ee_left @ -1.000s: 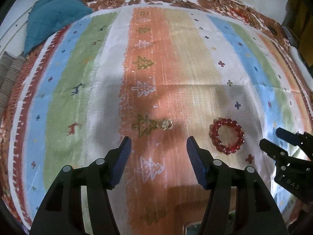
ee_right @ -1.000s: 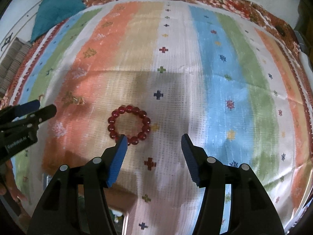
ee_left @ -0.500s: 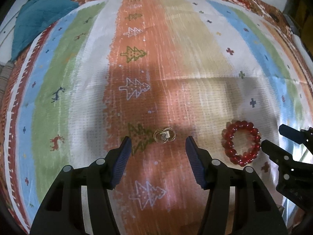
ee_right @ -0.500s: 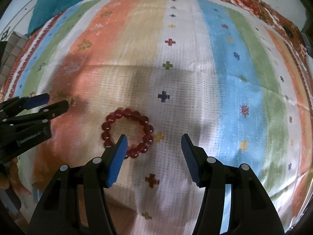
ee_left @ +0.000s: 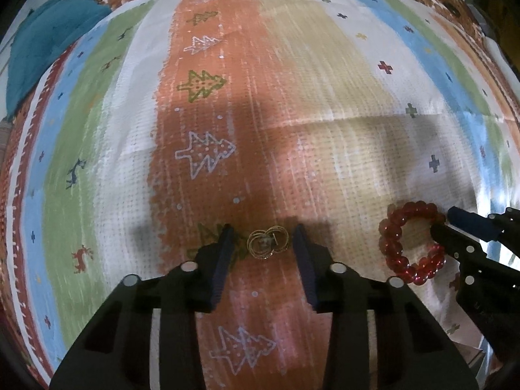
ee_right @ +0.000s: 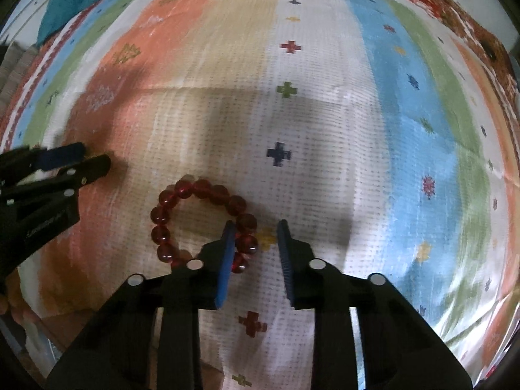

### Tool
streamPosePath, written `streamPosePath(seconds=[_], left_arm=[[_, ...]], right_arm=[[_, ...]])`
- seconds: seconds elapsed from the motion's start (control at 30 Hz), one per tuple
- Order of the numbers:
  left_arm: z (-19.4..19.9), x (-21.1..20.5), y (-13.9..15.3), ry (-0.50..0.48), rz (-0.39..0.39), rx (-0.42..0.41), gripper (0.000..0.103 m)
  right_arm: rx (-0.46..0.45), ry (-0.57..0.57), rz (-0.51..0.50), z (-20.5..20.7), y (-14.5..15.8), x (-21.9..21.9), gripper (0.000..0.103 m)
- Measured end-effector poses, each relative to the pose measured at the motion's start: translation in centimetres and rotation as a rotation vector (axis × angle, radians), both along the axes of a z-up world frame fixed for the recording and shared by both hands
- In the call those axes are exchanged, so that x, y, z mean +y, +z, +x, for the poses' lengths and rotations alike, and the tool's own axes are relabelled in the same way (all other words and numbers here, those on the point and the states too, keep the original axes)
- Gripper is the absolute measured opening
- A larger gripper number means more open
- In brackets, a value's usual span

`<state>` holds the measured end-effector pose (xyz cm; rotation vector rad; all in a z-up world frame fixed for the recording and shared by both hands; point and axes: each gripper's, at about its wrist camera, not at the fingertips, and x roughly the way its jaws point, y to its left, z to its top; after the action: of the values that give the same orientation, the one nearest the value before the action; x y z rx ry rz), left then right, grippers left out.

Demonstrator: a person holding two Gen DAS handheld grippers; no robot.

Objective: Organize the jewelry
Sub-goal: 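Grasp the gold ring with the left tool while the right tool grasps the red beaded bracelet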

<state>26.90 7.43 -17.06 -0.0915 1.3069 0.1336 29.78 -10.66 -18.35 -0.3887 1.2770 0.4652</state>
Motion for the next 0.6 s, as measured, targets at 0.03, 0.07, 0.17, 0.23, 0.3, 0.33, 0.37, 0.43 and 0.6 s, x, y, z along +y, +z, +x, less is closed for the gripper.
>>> streamPosePath(seconds=[0.03,0.07,0.17,0.23,0.3,0.33,0.37,0.43,0.6], left_arm=[[0.0,-0.1,0.0,-0.006,-0.001,0.004,0.022],[0.1,-0.3,0.0,-0.009,-0.002,0.008,0.016],[-0.1,-0.6,0.1,-0.016,0.002,0.016,0.014],[-0.2,-0.7,0.3,-0.016,0.003,0.011,0.014],[-0.4,-0.9,0.6,-0.014,0.006,0.007,0.014],[-0.6,-0.9,0.7,-0.014,0.01,0.005,0.014],[-0.7,-0.9,0.9,-0.011,0.011,0.002,0.014],[-0.9,-0.8,1.2,-0.001,0.009,-0.002,0.014],[-2.5,-0.7,2.9,0.017,-0.005,-0.031,0.014]], right_arm=[[-0.004,0.012,-0.006,-0.2,-0.1,0.2,0.016],[-0.01,0.017,-0.011,-0.3,-0.1,0.4,0.016],[-0.024,0.028,-0.017,-0.6,-0.2,0.6,0.015],[-0.025,0.025,-0.008,-0.6,-0.1,0.5,0.014],[-0.023,0.025,-0.004,-0.7,0.1,0.4,0.014],[-0.024,0.026,-0.001,-0.8,0.3,0.4,0.014],[-0.026,0.025,0.005,-0.9,0.6,0.3,0.014],[-0.03,0.021,0.023,-1.0,1.2,0.2,0.014],[-0.049,0.018,0.072,-1.9,3.2,-0.5,0.014]])
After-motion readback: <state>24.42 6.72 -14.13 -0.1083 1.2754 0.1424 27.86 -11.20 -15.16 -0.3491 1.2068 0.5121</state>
